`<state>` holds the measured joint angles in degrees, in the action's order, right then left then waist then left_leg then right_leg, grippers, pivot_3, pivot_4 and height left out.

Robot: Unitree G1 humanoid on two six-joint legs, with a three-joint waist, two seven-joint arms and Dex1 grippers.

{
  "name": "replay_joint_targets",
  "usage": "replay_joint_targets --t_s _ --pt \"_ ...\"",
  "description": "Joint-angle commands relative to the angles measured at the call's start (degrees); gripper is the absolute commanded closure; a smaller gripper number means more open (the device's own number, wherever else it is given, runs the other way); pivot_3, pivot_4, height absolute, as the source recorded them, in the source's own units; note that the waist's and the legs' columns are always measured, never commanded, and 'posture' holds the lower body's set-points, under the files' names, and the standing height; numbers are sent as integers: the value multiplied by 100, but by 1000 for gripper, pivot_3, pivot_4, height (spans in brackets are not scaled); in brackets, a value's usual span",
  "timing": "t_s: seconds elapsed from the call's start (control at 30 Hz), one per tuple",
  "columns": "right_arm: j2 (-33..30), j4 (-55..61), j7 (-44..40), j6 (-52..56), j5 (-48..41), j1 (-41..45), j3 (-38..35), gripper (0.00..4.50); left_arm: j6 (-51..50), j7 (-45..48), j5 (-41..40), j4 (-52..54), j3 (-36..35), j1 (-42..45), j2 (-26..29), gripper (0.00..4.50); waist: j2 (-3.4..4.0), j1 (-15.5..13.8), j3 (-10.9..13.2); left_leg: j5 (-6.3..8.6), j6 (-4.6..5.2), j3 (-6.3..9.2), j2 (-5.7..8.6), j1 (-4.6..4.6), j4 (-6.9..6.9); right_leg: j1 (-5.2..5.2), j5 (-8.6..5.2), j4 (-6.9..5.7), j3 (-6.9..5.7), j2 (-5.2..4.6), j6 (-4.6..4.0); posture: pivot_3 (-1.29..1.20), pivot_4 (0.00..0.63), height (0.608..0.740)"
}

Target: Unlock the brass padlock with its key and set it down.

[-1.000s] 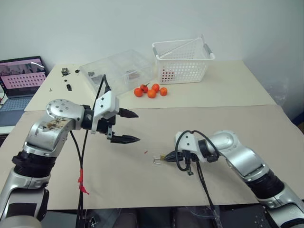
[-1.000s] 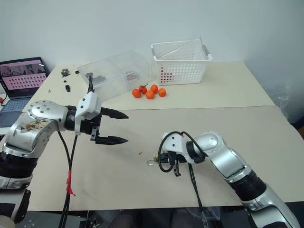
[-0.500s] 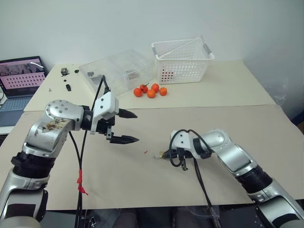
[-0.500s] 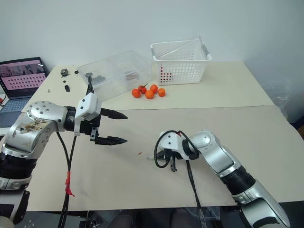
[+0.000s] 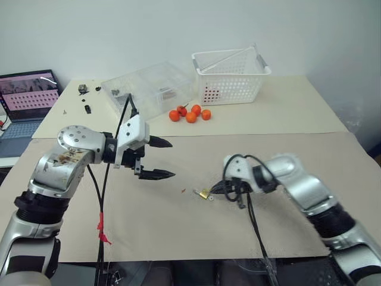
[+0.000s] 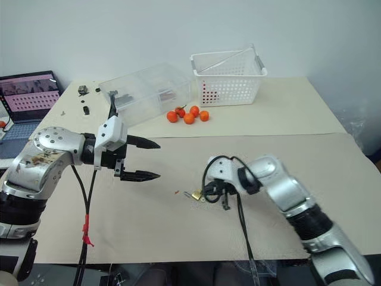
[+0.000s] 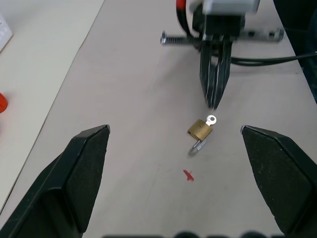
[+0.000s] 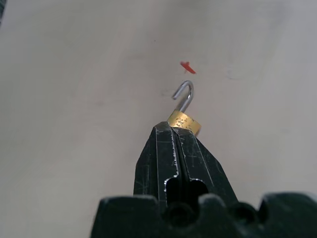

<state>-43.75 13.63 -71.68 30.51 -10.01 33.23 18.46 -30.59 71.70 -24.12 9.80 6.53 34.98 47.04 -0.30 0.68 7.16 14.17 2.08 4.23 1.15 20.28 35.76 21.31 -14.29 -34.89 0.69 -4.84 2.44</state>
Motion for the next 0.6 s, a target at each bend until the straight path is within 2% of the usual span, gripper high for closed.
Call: replay_joint_targets --t_s 0.03,0.13,0.23,0.33,0.37,0.47,0.6 --pt "-343 514 -167 425 -581 76 -693 4464 -213 -63 -200 114 -203 62 15 0 -1 2 0 0 1 0 -1 -2 0 -2 0 0 0 0 0 0 150 740" --pt "-583 684 -128 517 -832 -69 -1083 4464 -194 -131 -3 22 -93 63 81 0 0 3 0 1 1 0 -2 -1 -1 -1 0 -1 -1 0 0 0 150 740" --pt "-671 858 -9 634 -1028 -248 -1322 3779 -74 -142 151 -39 -12 17 90 0 -1 8 0 1 1 -1 -2 -3 -2 -3 0 0 -1 1 0 0 150 740" --pt "-720 1146 88 727 -1250 -466 -1503 2821 -52 -167 167 -56 -25 56 5 0 -1 8 0 1 1 -3 -2 -1 -2 -1 0 0 2 0 0 0 150 740" --pt "-721 1257 110 705 -1323 -529 -1567 2324 -54 -169 145 -50 -45 77 -22 0 -1 8 0 1 1 -3 -2 0 -2 -1 0 0 2 0 0 0 150 740" --pt "-747 1510 125 595 -1546 -629 -1756 1521 -124 -183 -6 33 -160 141 -99 0 -1 2 0 1 1 -3 -2 0 -1 -2 0 0 4 -1 0 0 150 740" --pt "-848 1644 72 520 -1740 -677 -1920 60 -288 -189 -220 208 -311 151 -127 0 -1 2 0 1 2 -2 -2 0 0 -2 0 1 2 -1 0 0 150 740"
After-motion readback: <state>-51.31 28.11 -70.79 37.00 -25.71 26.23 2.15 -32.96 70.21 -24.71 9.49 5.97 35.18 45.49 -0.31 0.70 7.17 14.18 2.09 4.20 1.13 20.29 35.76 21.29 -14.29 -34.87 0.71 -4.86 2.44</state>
